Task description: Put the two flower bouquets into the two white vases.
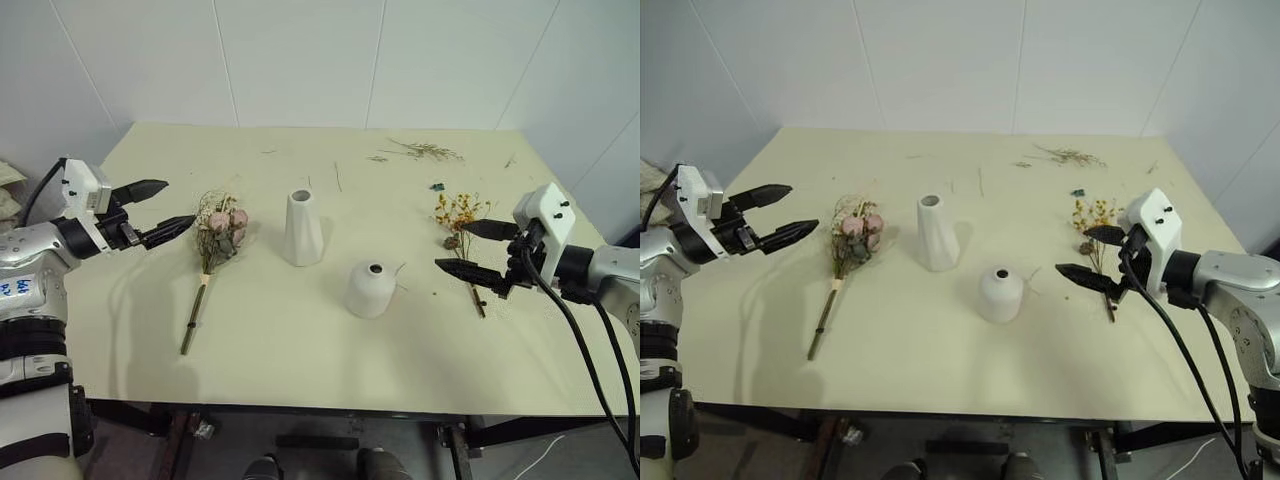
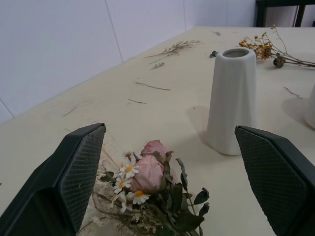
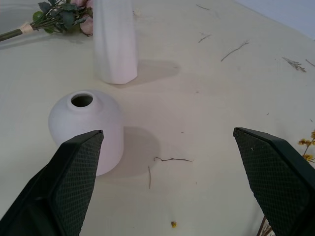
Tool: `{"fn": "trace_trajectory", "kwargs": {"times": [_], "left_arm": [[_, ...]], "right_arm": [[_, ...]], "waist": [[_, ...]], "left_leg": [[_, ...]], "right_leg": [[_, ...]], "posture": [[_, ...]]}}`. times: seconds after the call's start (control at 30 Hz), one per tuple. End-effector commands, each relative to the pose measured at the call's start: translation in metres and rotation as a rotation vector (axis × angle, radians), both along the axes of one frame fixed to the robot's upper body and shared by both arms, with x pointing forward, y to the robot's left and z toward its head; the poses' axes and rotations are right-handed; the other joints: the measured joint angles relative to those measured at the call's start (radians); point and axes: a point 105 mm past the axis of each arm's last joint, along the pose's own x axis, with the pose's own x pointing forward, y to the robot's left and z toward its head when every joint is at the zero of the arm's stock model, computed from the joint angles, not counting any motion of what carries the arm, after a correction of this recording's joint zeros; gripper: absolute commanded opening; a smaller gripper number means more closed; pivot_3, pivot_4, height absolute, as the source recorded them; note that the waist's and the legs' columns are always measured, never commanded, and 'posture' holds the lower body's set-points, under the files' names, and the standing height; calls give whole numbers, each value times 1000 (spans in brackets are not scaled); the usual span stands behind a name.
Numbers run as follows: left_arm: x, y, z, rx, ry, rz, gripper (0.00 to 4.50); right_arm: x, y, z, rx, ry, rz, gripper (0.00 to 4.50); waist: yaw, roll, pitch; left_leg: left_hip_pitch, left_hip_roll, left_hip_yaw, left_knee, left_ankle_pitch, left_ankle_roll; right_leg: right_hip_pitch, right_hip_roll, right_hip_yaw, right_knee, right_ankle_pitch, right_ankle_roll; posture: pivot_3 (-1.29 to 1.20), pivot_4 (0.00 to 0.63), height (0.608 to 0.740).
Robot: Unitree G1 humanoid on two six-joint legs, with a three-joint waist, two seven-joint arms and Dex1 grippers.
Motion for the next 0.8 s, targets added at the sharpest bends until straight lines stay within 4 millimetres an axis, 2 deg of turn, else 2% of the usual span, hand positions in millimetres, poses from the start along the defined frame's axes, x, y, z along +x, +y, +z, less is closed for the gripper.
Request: {"fn": "trace_trajectory", "kwargs": {"times": [0.03, 0.27, 0.37, 0.53, 0.63, 0.73, 0.8], "left_arm": [[-4, 0, 10, 7, -47, 0, 4500], [-7, 3, 7, -11, -39, 15, 4500], [-4, 1, 5, -20, -34, 37, 4500], [-7, 6, -1, -74, 73, 217, 4500], [-11, 3, -2, -94, 92, 286, 4500], [-18, -12, -21, -78, 224, 337, 4500], [-18, -15, -33, -86, 308, 394, 4500]], "right_arm": [[-4, 5, 17, -1, -76, 17, 4477], [0, 7, 19, 6, -89, 25, 4477], [-1, 14, 21, 10, -115, 54, 4477], [2, 23, 28, 14, -168, 158, 4477], [2, 28, 26, 14, -171, 235, 4477], [2, 23, 23, 7, -177, 287, 4477], [6, 23, 17, -8, -166, 285, 4477]], "waist": [[0, 0, 0], [1, 0, 0], [1, 0, 0], [-6, 0, 0], [-5, 0, 0], [-3, 0, 0], [1, 0, 0]], "left_leg": [[0, 0, 0, 0, 0, 0], [0, 0, 0, 0, 0, 0], [0, 0, 0, 0, 0, 0], [0, 0, 0, 1, 0, 0], [0, 0, 0, 1, 0, 0], [0, 0, 0, 1, 0, 0], [1, 0, 0, 1, 0, 0]], "right_leg": [[0, 0, 0, 0, 0, 0], [0, 0, 0, 1, 0, 0], [0, 0, 0, 1, 0, 0], [0, 0, 0, 1, 0, 0], [0, 0, 0, 1, 0, 0], [1, 0, 0, 1, 0, 0], [1, 0, 0, 1, 0, 0]], "posture": [[0, 150, 740], [0, 150, 740], [0, 150, 740], [0, 150, 740], [0, 150, 740], [0, 150, 740], [0, 150, 740]]}}
